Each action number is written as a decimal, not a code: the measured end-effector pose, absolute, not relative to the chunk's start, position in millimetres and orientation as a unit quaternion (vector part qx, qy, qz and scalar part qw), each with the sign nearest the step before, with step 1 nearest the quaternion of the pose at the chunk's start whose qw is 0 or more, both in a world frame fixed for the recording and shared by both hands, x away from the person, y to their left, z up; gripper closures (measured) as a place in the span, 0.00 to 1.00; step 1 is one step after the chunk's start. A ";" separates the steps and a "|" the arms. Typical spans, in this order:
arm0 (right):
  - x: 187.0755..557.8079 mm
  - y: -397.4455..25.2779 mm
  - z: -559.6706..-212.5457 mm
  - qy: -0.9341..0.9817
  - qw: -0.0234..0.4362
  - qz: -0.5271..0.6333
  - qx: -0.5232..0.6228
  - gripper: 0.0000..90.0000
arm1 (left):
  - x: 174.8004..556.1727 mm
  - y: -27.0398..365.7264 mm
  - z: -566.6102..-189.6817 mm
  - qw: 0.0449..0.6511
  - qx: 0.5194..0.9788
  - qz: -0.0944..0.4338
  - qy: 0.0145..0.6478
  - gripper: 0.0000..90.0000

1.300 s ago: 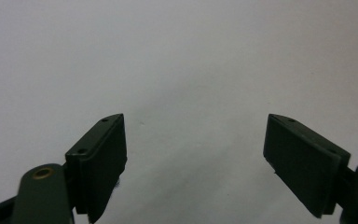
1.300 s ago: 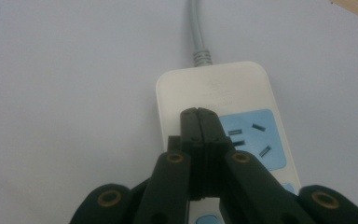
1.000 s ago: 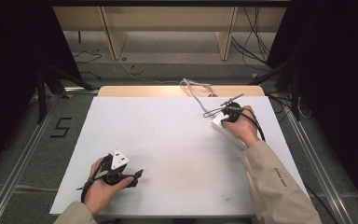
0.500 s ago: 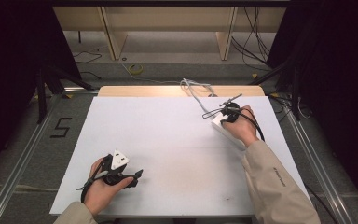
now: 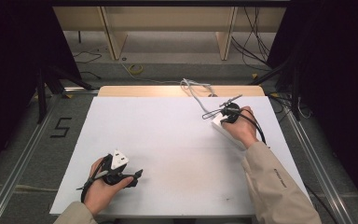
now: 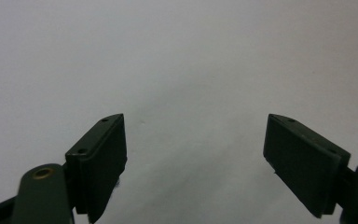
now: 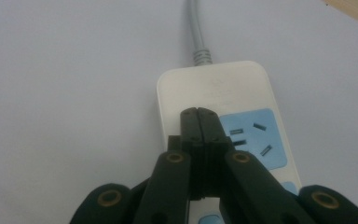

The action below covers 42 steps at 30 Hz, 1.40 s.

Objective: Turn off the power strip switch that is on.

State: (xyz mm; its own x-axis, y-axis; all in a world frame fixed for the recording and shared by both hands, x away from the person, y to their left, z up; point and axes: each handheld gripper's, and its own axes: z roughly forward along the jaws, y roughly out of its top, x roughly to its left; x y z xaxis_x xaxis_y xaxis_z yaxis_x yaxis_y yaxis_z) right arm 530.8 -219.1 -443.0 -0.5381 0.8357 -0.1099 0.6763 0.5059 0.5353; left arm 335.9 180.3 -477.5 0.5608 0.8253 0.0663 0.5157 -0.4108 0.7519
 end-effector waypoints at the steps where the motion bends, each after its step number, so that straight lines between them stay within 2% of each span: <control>1: 530.6 -219.4 -443.1 0.848 0.180 0.222 0.447 1.00 | 335.9 180.3 -477.5 0.351 0.811 0.220 0.414 0.23; 15: 523.8 -225.8 -436.7 0.841 0.191 0.243 0.445 1.00 | 336.7 180.4 -477.9 0.349 0.811 0.219 0.414 0.23; 24: 516.4 -226.5 -433.7 0.847 0.173 0.244 0.440 1.00 | 336.4 180.3 -477.7 0.350 0.811 0.220 0.414 0.23; 42: 485.4 -225.6 -433.1 0.856 0.166 0.262 0.413 1.00 | 336.2 179.6 -478.1 0.350 0.811 0.219 0.414 0.24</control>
State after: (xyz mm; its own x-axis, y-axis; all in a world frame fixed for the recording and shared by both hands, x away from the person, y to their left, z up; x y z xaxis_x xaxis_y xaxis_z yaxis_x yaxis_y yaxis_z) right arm 485.4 -225.6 -433.1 -0.6039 0.7941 -0.0685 0.6195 0.5217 0.5865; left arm 336.2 179.6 -478.1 0.5612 0.8250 0.0659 0.5185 -0.4125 0.7490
